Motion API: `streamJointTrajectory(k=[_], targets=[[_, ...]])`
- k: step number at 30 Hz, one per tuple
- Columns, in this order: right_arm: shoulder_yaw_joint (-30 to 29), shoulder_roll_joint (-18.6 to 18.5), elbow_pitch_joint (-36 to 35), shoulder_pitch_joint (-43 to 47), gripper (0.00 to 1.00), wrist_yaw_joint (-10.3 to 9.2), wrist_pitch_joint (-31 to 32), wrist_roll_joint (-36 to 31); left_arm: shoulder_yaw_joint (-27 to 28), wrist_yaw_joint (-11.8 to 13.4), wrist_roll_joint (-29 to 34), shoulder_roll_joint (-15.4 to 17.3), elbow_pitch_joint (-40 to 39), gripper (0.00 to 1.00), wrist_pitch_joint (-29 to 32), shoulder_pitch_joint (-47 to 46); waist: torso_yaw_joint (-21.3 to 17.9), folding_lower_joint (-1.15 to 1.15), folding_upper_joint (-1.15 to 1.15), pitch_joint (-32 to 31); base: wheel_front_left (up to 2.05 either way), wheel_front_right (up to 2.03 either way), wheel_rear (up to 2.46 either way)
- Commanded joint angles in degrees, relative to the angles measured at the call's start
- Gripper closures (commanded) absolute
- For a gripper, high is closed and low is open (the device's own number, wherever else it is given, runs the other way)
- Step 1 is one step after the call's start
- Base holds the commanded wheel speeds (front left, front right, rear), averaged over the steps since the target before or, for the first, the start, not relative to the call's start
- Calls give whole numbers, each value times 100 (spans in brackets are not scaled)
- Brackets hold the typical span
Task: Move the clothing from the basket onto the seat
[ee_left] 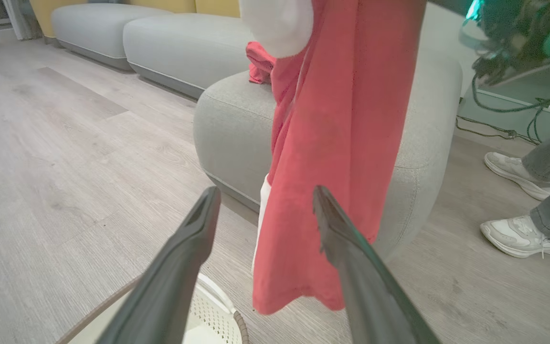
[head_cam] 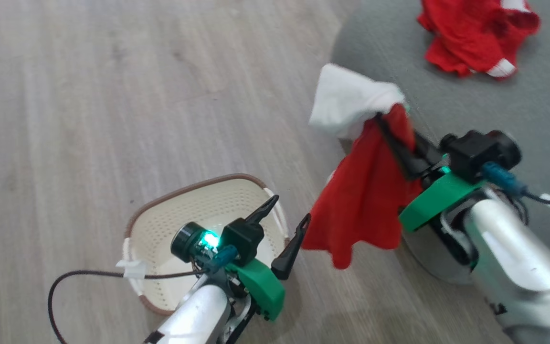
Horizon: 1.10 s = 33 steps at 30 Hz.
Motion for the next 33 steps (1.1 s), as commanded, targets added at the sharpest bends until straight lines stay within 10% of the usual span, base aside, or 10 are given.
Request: streamJointTrajectory(k=[1, 9, 26, 33], targets=[[-75, -51, -231, -166, 100, -1, -37, -27, 134, -11, -40, -34, -123, 0, -76, -317, -222, 0, 0, 120, 0, 0, 0], [-567, -73, -312, -214, 100, -1, -37, -43, 65, 6, 3, -55, -26, 0, -116, -589, -437, 0, 0, 446, 0, 0, 0], [-2702, -470, 256, -2891, 100, -1, -37, 6, -347, -277, 663, -58, -674, 0, 372, -3044, -167, 0, 0, 3383, 0, 0, 0], [-3798, -1539, 1656, -4989, 100, -1, 97, -230, -343, -413, 804, 49, -754, 0, 505, -3795, 195, 0, 0, 4247, 0, 0, 0]])
